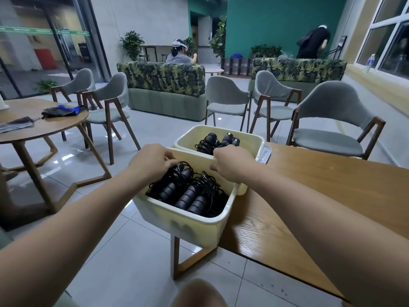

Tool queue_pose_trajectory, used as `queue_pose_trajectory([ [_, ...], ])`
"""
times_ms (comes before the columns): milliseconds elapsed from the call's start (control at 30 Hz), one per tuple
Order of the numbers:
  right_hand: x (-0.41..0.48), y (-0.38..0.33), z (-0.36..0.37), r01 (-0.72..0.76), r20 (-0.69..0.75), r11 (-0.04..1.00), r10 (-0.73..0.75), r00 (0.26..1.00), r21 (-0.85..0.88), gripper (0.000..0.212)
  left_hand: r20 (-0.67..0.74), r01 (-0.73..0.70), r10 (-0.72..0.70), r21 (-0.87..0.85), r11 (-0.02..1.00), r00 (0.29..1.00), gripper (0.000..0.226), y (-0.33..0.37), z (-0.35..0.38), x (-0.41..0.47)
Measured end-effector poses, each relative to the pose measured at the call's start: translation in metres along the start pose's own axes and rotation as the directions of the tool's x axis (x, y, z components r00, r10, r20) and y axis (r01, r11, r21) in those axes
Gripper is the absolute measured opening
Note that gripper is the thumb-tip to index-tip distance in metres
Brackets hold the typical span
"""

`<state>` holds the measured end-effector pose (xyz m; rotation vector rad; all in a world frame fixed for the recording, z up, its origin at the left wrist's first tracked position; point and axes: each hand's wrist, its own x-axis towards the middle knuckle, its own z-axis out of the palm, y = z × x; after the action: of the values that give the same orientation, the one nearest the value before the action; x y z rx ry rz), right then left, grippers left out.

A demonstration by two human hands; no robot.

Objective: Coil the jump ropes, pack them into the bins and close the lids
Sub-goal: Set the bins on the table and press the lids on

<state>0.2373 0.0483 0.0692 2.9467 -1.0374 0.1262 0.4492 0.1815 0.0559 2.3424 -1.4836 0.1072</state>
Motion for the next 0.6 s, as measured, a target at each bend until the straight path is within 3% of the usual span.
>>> queue_pose_trajectory([
  [233, -0.037, 0.01, -0.005, 0.027, 0.02, 1.0, -0.027, 0.999, -0.002, 0.028, -0.054, 0.0, -0.009, -0.169, 0.986, 0.999, 0.02, 0.02, -0.01, -0.019],
  [600, -0.142, 0.068, -0.008, -0.122, -0.022, 0.992, 0.122, 0.992, 0.017, 0.027, 0.063, -0.081, 0.104, -0.299, 0.951, 0.993, 0.019, 0.119, -0.003, -0.039],
])
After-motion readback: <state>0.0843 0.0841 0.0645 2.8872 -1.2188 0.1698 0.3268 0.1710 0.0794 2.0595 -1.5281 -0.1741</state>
